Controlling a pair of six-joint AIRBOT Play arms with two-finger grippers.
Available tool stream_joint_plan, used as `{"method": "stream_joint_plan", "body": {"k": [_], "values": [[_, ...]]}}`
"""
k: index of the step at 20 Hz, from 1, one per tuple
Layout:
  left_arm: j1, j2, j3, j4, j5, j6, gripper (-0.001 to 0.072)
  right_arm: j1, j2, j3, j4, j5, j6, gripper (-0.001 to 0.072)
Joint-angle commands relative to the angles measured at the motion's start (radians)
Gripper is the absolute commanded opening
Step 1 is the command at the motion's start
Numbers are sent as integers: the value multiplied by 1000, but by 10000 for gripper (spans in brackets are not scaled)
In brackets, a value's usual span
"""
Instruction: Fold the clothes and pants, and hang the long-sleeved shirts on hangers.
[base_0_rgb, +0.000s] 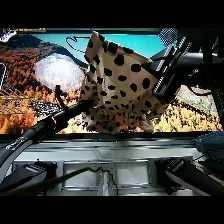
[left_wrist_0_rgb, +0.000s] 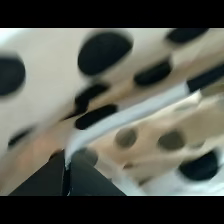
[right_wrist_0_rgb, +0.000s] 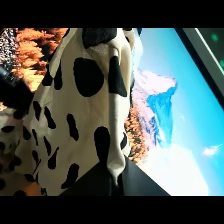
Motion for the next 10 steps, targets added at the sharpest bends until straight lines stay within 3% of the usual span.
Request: {"method": "stream_joint_plan", "body": {"k": [1, 7, 10], "values": [[50, 11, 6, -174, -8, 91, 12, 0, -1, -3, 40, 51, -1, 21], [367, 16, 32, -172, -8, 89, 11, 1, 0, -3, 116, 123, -1, 21], [418, 17, 49, -147, -68, 89, 11, 1, 0, -3, 160, 123, -3, 21]]}}
